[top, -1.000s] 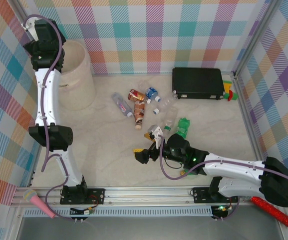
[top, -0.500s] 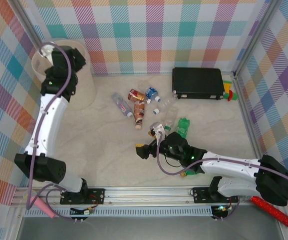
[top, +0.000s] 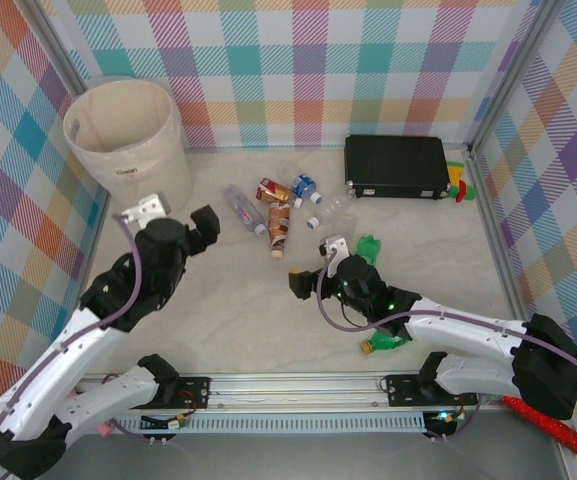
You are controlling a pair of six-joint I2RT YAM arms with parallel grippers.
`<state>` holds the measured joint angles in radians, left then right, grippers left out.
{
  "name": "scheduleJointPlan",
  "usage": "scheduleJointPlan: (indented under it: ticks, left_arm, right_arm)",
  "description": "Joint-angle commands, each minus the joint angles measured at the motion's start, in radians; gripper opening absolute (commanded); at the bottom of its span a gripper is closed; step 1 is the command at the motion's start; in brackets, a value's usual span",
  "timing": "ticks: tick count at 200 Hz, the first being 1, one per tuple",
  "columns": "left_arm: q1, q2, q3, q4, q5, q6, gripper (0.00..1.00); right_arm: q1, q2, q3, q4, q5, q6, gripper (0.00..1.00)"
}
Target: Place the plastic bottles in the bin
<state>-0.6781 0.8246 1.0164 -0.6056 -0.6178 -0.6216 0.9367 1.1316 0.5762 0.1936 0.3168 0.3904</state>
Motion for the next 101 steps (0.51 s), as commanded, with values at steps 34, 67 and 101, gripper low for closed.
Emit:
scheduleJointPlan:
  ticks: [34, 67, 101]
  left_arm:
    - [-0.21, -0.031, -0.185, -0.056, -0.09, -0.161, 1.0]
    - [-0.289, -0.023, -0.219, -0.019, -0.097, -0.166, 1.0]
    - [-0.34, -0.011, -0.243, -0.042, -0.138, -0.209, 1.0]
  right_arm:
    - [-0.062, -0.041, 0.166, -0.468, 0.139, 0.212, 1.0]
    - [-0.108, -0.05, 0.179, -0.6, 0.134, 0.257, 0.97]
    - [-0.162, -0.047, 0.18, -0.691, 0.123, 0.284, 0.95]
